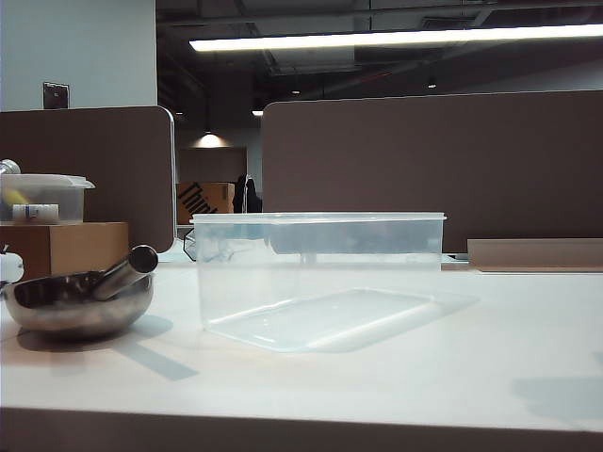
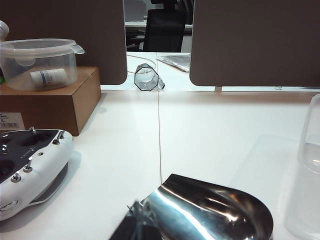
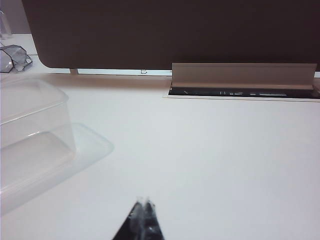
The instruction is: Pick up the metal ice scoop from the table and place it inside the transparent plastic box.
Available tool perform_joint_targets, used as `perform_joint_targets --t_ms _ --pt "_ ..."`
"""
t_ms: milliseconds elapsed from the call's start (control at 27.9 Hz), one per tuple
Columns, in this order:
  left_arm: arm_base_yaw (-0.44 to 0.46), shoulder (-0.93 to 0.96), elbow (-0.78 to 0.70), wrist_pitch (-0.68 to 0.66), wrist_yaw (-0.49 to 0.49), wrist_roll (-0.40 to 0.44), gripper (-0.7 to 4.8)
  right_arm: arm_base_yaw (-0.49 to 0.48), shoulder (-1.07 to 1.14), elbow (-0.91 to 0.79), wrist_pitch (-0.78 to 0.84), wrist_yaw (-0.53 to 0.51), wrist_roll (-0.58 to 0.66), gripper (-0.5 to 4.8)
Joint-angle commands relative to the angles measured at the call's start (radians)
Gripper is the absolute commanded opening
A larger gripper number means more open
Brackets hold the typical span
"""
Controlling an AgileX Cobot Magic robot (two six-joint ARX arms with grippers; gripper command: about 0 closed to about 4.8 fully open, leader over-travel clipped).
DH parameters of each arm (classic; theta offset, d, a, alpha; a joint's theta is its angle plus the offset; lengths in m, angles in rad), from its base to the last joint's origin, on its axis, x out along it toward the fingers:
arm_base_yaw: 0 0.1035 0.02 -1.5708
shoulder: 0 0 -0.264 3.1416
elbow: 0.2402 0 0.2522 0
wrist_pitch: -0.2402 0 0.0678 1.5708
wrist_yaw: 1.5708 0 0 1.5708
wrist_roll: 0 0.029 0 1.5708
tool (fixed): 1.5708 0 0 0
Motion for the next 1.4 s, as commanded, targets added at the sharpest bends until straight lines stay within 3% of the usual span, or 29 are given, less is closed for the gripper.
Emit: perform_joint_targets --t_ms 36,358,537,716,788,931,967,1146,1182,1290,1361,1397 --pt "0.002 0.001 0.0 0.013 0.001 0.001 -0.01 0.002 0.0 0.001 0.014 -0.001 -0.002 -0.01" --pt "0.002 0.001 0.0 0.013 0.001 -0.002 -0.01 0.02 0.0 0.001 0.014 0.007 -0.002 -0.01" --pt "0.002 0.001 0.0 0.013 0.004 -0.004 -0.01 0.211 0.0 0.001 0.014 0.082 -0.002 -0.01" --pt "0.001 0.001 0.0 0.013 0.006 -0.018 -0.01 0.443 0.0 0.001 0.014 0.077 -0.002 -0.01" --pt "0.001 0.001 0.0 0.013 0.021 -0.056 -0.01 0.545 0.013 0.001 0.019 0.077 -0.002 -0.01" --pt "0.001 0.001 0.01 0.013 0.119 -0.278 -0.02 0.798 0.097 0.001 0.012 0.071 -0.002 -0.01" --pt "0.001 0.001 0.011 0.013 0.156 -0.299 -0.02 0.838 0.119 0.001 0.008 0.051 -0.002 -0.01" --pt "0.0 0.001 0.032 -0.03 0.419 -0.496 0.05 0.914 0.223 0.001 -0.001 0.007 -0.002 -0.01" --pt "0.0 0.001 0.046 -0.032 0.449 -0.555 0.22 0.917 0.239 0.001 -0.002 0.007 -0.002 -0.01" --pt "0.0 0.014 0.127 -0.074 0.448 -0.683 1.39 0.919 0.261 0.001 -0.003 0.011 -0.002 -0.01" --pt "0.0 0.068 0.2 -0.174 0.504 -0.705 2.55 0.919 0.261 0.001 -0.003 0.011 -0.002 -0.01" --pt "0.0 0.1 0.225 -0.212 0.542 -0.708 2.84 0.919 0.261 0.001 -0.003 0.011 -0.002 -0.01"
